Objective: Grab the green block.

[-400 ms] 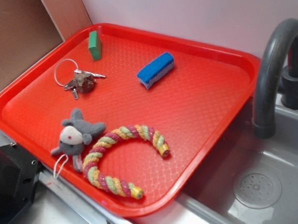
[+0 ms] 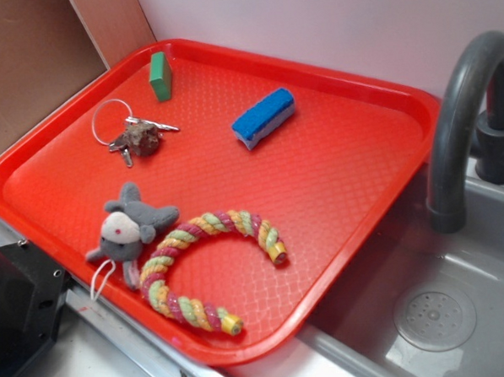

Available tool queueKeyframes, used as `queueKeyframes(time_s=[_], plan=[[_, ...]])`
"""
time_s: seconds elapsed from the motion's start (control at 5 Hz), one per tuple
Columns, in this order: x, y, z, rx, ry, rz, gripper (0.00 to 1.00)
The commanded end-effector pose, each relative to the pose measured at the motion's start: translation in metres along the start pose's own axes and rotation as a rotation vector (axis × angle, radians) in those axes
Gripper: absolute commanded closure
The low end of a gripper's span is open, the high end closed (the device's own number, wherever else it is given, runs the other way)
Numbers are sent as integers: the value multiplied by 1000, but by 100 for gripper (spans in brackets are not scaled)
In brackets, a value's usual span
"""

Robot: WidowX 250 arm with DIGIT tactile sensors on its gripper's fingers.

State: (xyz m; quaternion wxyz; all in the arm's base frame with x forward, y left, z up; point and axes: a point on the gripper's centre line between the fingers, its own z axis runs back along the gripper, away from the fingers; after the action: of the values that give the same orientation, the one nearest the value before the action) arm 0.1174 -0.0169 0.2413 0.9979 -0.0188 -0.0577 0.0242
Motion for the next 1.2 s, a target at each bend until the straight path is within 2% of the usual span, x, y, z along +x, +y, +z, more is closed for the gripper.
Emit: queueKeyframes(time_s=[0.0, 0.2, 0.4, 0.6, 0.8, 1.0], plan=[[24, 34, -8, 46, -101, 460, 0], [45, 66, -27, 95, -180, 695, 0], [70, 85, -43, 150, -224, 718, 0], [90, 100, -54, 188, -308, 779, 0], [108, 112, -71, 204, -321, 814, 0], [124, 125, -92, 259, -316, 849, 0]])
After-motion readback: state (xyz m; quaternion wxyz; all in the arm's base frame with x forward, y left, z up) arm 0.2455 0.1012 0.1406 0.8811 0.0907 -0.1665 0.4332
